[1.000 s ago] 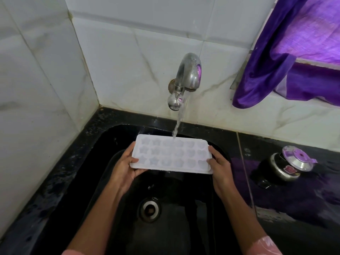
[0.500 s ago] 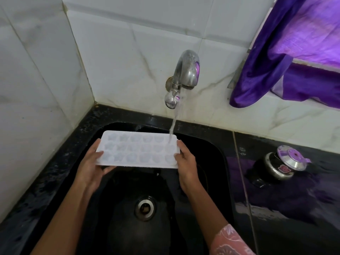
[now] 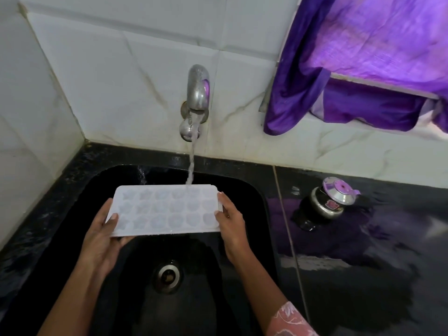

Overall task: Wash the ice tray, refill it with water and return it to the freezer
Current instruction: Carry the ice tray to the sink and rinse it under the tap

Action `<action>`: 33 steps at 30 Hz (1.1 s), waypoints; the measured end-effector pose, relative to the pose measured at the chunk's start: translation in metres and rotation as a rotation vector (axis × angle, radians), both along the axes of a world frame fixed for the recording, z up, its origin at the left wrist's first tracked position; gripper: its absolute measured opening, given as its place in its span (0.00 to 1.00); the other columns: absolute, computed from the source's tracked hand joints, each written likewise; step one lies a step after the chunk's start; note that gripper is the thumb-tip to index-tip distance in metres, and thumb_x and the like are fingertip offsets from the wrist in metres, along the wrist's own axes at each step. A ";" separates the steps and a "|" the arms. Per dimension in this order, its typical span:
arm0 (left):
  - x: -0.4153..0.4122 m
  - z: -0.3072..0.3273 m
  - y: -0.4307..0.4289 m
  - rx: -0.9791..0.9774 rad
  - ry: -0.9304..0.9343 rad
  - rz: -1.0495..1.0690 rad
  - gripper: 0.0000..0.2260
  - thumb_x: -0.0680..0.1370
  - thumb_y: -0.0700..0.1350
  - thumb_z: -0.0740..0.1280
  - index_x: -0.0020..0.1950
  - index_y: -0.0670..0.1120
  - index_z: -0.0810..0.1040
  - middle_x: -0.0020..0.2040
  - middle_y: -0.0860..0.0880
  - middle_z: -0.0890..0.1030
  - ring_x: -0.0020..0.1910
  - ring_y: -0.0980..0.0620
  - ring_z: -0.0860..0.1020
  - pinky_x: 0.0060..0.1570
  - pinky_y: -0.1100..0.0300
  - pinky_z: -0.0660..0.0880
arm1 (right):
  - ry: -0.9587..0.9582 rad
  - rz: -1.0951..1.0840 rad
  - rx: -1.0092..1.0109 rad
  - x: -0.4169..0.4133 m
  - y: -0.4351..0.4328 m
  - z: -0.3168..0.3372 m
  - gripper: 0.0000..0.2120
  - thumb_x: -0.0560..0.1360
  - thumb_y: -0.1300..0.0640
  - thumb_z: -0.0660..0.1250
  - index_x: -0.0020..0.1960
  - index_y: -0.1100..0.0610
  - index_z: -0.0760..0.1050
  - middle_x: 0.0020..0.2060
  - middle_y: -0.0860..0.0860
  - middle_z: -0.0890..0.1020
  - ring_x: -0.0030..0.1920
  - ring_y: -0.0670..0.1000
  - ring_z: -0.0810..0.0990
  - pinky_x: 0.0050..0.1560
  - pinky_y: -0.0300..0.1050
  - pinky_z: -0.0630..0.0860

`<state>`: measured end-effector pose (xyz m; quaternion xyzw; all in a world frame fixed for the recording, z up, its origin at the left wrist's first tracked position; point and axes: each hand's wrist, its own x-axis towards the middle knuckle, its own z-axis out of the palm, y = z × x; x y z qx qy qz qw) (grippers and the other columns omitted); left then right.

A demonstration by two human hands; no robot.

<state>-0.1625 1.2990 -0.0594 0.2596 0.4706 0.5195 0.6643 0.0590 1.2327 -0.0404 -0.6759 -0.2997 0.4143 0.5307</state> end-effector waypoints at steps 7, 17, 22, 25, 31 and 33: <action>0.016 0.002 -0.012 0.005 0.026 0.025 0.20 0.81 0.37 0.55 0.72 0.48 0.64 0.58 0.48 0.76 0.51 0.53 0.76 0.33 0.60 0.80 | -0.031 0.028 -0.060 0.021 -0.009 0.004 0.22 0.75 0.68 0.58 0.67 0.54 0.70 0.60 0.53 0.77 0.58 0.52 0.77 0.59 0.49 0.76; -0.030 0.007 -0.010 0.017 0.088 0.142 0.20 0.81 0.37 0.55 0.72 0.49 0.64 0.59 0.49 0.75 0.50 0.53 0.76 0.31 0.61 0.80 | -0.752 0.253 0.147 0.011 0.078 0.065 0.30 0.75 0.62 0.64 0.74 0.53 0.57 0.65 0.59 0.67 0.57 0.52 0.72 0.60 0.47 0.73; -0.038 0.004 -0.008 0.014 0.087 0.163 0.20 0.81 0.37 0.56 0.72 0.49 0.65 0.60 0.48 0.75 0.50 0.53 0.77 0.31 0.62 0.79 | -1.319 0.387 0.104 0.003 0.131 0.088 0.31 0.75 0.59 0.66 0.74 0.54 0.56 0.68 0.61 0.61 0.58 0.58 0.71 0.55 0.51 0.75; -0.034 0.004 -0.008 0.003 0.072 0.163 0.20 0.81 0.37 0.56 0.72 0.49 0.65 0.58 0.49 0.76 0.50 0.53 0.77 0.31 0.61 0.79 | -1.350 0.385 0.144 0.000 0.145 0.099 0.16 0.77 0.59 0.61 0.64 0.57 0.65 0.58 0.59 0.72 0.47 0.55 0.75 0.44 0.47 0.74; -0.025 0.004 -0.008 -0.008 0.050 0.139 0.19 0.81 0.38 0.56 0.71 0.50 0.66 0.55 0.54 0.77 0.51 0.53 0.77 0.32 0.60 0.80 | -1.564 0.431 0.188 0.000 0.148 0.114 0.15 0.76 0.57 0.61 0.61 0.58 0.65 0.51 0.59 0.75 0.39 0.54 0.73 0.36 0.45 0.69; -0.022 0.004 -0.009 -0.006 0.042 0.132 0.19 0.81 0.38 0.56 0.70 0.51 0.67 0.54 0.55 0.78 0.51 0.54 0.77 0.32 0.60 0.80 | -1.566 0.398 0.185 -0.002 0.146 0.114 0.18 0.76 0.55 0.61 0.64 0.58 0.64 0.50 0.60 0.75 0.40 0.55 0.73 0.36 0.45 0.68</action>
